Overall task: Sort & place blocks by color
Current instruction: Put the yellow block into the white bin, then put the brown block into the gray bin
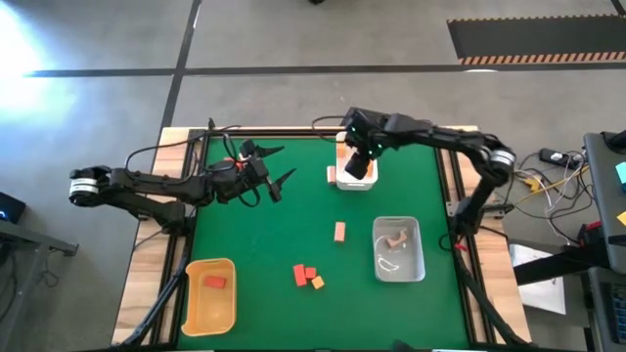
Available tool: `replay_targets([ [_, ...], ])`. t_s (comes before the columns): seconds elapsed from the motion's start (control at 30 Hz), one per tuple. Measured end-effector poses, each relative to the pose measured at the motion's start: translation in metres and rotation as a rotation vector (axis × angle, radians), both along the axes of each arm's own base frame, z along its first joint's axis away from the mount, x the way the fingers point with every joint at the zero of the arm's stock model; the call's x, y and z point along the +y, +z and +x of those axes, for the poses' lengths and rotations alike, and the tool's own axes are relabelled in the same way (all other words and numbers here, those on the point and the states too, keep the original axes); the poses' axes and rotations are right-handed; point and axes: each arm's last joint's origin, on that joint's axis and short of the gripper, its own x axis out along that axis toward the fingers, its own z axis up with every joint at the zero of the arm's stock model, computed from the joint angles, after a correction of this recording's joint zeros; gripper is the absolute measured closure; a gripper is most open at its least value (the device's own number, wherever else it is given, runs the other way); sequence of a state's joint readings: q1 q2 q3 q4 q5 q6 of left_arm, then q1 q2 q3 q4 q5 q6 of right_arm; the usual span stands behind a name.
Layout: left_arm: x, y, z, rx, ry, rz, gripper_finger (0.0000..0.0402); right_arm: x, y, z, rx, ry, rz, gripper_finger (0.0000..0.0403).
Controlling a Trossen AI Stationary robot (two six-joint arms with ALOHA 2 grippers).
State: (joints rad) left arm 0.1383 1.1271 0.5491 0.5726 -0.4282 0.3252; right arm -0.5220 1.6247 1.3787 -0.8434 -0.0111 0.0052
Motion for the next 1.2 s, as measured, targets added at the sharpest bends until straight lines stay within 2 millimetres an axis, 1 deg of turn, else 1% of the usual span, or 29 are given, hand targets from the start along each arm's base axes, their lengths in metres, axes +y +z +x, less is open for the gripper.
replay_targets([
  [0.13, 0.0, -0.002, 0.0, 0.016, 0.0, -0.002, 0.0093, -0.019, -0.023, 0.008, 0.054, 0.046, 0.049, 0.0281],
  [0.27, 0.0, -0.002, 0.0, 0.016, 0.0, -0.004, 0.0093, -0.033, -0.047, 0.017, 0.106, 0.068, 0.074, 0.0281],
  [0.37, 0.0, -0.002, 0.0, 0.021, 0.0, -0.006, 0.0093, -0.042, -0.061, 0.02, 0.14, 0.071, 0.085, 0.0281],
  [0.43, 0.0, -0.003, 0.0, 0.028, 0.0, -0.008, 0.0093, -0.044, -0.066, 0.021, 0.151, 0.069, 0.093, 0.0267],
  [0.53, 0.0, -0.004, 0.0, 0.04, 0.0, -0.01, 0.0093, -0.045, -0.068, 0.022, 0.15, 0.065, 0.096, 0.0229],
  [0.63, 0.0, -0.004, 0.0, 0.041, 0.0, -0.011, 0.0093, -0.045, -0.066, 0.022, 0.146, 0.066, 0.091, 0.02],
  [0.77, 0.0, -0.007, 0.002, 0.054, -0.001, -0.015, 0.0093, -0.043, -0.057, 0.02, 0.13, 0.047, 0.085, 0.0184],
  [0.93, 0.001, -0.015, 0.007, 0.086, -0.003, -0.021, 0.0093, -0.035, -0.031, 0.012, 0.097, 0.014, 0.077, 0.0182],
  [1.07, 0.001, -0.021, 0.019, 0.099, -0.053, -0.07, 0.0093, -0.014, -0.005, 0.003, 0.037, 0.018, 0.049, 0.0184],
  [1.2, 0.0, -0.028, 0.036, 0.14, -0.168, -0.092, 0.0093, 0.017, 0.016, -0.003, -0.075, 0.055, -0.002, 0.0184],
])
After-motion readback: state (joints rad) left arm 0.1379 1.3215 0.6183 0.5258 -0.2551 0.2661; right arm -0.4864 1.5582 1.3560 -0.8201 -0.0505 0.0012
